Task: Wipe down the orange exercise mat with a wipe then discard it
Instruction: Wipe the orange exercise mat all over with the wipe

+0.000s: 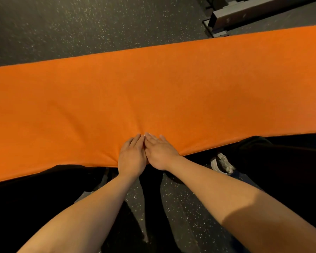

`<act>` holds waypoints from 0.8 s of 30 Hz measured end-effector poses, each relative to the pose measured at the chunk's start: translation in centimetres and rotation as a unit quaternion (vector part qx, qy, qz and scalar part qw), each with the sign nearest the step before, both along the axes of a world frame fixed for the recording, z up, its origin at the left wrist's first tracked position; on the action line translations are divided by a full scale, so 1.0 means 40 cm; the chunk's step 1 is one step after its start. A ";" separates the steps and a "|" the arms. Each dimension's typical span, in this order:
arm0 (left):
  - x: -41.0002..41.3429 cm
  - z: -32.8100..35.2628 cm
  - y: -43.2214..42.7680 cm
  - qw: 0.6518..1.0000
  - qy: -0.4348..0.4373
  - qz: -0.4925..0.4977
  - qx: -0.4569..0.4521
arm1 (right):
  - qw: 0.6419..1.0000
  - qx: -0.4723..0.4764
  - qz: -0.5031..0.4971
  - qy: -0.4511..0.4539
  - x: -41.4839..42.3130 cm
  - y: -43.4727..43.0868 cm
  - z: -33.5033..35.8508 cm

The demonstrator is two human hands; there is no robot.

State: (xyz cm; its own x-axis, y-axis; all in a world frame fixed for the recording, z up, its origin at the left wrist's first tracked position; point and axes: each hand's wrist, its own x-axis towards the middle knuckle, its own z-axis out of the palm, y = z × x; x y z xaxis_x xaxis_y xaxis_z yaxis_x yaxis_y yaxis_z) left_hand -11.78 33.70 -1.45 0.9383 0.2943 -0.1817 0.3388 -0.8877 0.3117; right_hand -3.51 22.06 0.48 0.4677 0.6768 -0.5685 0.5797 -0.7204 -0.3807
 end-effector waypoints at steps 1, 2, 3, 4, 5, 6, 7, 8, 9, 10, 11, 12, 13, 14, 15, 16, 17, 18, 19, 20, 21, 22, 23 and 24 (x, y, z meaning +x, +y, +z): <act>-0.007 -0.001 -0.002 1.000 0.006 -0.003 0.003 | 1.000 -0.002 0.017 -0.004 0.000 -0.015 0.008; -0.013 -0.002 -0.003 1.000 0.012 -0.003 0.005 | 0.999 -0.010 0.032 -0.012 0.003 -0.029 0.017; -0.019 -0.002 -0.004 1.000 0.014 -0.004 0.008 | 0.999 -0.021 0.037 -0.023 0.014 -0.043 0.027; -0.025 -0.001 -0.007 1.000 0.016 -0.006 0.012 | 0.998 -0.035 0.027 -0.036 0.029 -0.059 0.034; -0.031 0.003 -0.010 1.000 0.016 -0.008 0.016 | 0.997 -0.049 -0.002 -0.051 0.048 -0.077 0.040; -0.037 0.008 -0.013 1.000 0.014 -0.007 0.021 | 0.995 -0.065 -0.043 -0.066 0.067 -0.096 0.043; -0.043 0.012 -0.017 1.000 0.012 -0.004 0.024 | 0.990 -0.082 -0.083 -0.078 0.082 -0.116 0.046; -0.049 0.018 -0.020 1.000 0.014 -0.002 0.024 | 0.985 -0.100 -0.112 -0.088 0.089 -0.131 0.049; -0.053 0.024 -0.022 1.000 0.017 0.000 0.017 | 0.980 -0.113 -0.133 -0.094 0.084 -0.137 0.050; -0.056 0.030 -0.023 1.000 0.023 0.000 0.005 | 0.977 -0.118 -0.148 -0.097 0.071 -0.134 0.051; -0.058 0.036 -0.024 1.000 0.030 -0.001 -0.008 | 0.976 -0.113 -0.158 -0.097 0.050 -0.120 0.050; -0.062 0.040 -0.024 0.999 0.037 -0.005 -0.014 | 0.979 -0.097 -0.157 -0.091 0.024 -0.098 0.051; -0.067 0.041 -0.025 0.999 0.044 -0.014 -0.016 | 0.983 -0.072 -0.146 -0.080 -0.004 -0.075 0.051; -0.074 0.040 -0.027 0.998 0.054 -0.025 -0.018 | 0.989 -0.042 -0.126 -0.065 -0.033 -0.056 0.051; -0.083 0.037 -0.030 0.997 0.064 -0.035 -0.017 | 0.993 -0.016 -0.103 -0.051 -0.060 -0.044 0.052; -0.091 0.035 -0.034 0.997 0.070 -0.043 -0.011 | 0.996 0.002 -0.083 -0.043 -0.080 -0.042 0.053; -0.097 0.033 -0.038 0.996 0.073 -0.050 -0.001 | 0.997 0.013 -0.068 -0.041 -0.087 -0.049 0.057; -0.099 0.033 -0.040 0.996 0.072 -0.053 0.009 | 0.998 0.018 -0.054 -0.042 -0.083 -0.062 0.063; -0.097 0.035 -0.040 0.996 0.070 -0.052 0.013 | 0.998 0.015 -0.040 -0.050 -0.072 -0.080 0.068; -0.093 0.040 -0.040 0.996 0.068 -0.048 0.011 | 0.997 0.003 -0.035 -0.064 -0.061 -0.100 0.074; -0.088 0.046 -0.040 0.997 0.066 -0.042 0.008 | 0.996 -0.016 -0.046 -0.081 -0.049 -0.120 0.078; -0.084 0.052 -0.040 0.997 0.065 -0.037 0.006 | 0.992 -0.035 -0.071 -0.094 -0.039 -0.136 0.083; -0.081 0.058 -0.041 0.997 0.066 -0.036 0.007 | 0.989 -0.049 -0.099 -0.102 -0.034 -0.146 0.086; -0.077 0.063 -0.042 0.997 0.068 -0.036 0.008 | 0.986 -0.056 -0.118 -0.104 -0.038 -0.147 0.089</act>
